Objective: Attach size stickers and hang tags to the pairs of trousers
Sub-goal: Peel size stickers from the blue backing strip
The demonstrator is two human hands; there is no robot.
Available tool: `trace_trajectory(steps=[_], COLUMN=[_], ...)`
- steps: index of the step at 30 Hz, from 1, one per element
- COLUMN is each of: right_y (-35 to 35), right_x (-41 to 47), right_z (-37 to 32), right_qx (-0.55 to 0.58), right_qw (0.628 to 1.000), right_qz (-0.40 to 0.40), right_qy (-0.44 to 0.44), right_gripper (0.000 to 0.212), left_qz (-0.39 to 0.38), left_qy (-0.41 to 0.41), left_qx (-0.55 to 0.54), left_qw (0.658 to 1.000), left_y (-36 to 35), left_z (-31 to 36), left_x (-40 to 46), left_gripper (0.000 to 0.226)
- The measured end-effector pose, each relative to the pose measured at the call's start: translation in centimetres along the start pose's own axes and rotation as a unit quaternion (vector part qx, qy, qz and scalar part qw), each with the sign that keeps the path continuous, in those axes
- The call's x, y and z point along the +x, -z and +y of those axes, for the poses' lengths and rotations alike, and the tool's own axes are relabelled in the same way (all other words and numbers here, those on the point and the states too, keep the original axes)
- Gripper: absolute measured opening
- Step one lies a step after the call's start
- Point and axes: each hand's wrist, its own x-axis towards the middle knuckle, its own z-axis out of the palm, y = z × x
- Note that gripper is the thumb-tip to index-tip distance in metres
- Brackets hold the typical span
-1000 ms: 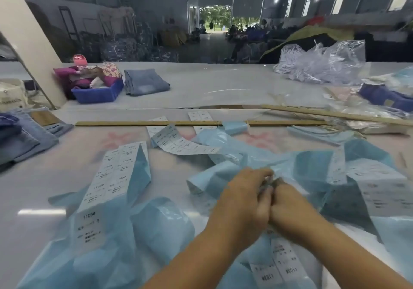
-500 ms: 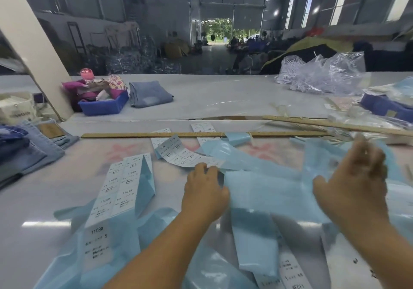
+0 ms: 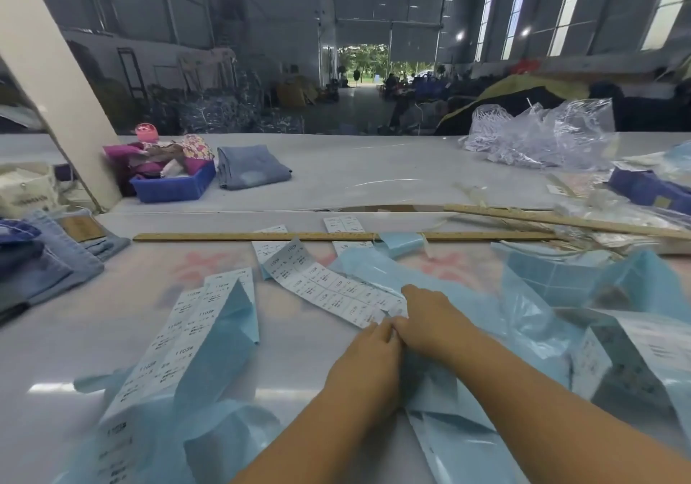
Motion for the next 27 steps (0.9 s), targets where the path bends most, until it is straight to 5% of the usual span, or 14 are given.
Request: trace_trajectory(steps=[5, 10, 13, 22, 27], right_y=[-1.9, -2.9, -3.2, -1.2, -1.7], right_x=[2.2, 2.4, 2.5, 4.2, 3.7], right_z=[-1.1, -0.9, -0.6, -1.8, -1.3], right_qx=[-0.044, -0.011, -0.052, -0.015, -0.024], right_qw=[0.997, 0.995, 0.988, 0.962, 0.981], right_qz=[-0.003, 0.008, -0.001, -0.167, -0.094], right_qy=[-0.059, -0.097, -0.143, -0.214, -0.168], right_gripper=[0.02, 0.009, 0.041, 0.061, 0.027], left_qz=[0.054, 0.007, -0.027, -0.004, 0.011], left_qy=[0.015, 0.068, 0.122, 0.126, 0.099], left_qx=[-0.021, 0.009, -0.018, -0.042, -0.018], left_qw=[0.998, 0.998, 0.992, 0.991, 0.995], left_y=[1.2, 2.9, 3.7, 6.6, 9.8], left_z=[-1.6, -2.5, -2.3, 0.5, 1.4], left_x=[-2.2, -3.0, -3.2, -5.5, -10.3], left_gripper=[0.036, 0.031, 0.031, 0.033, 0.029])
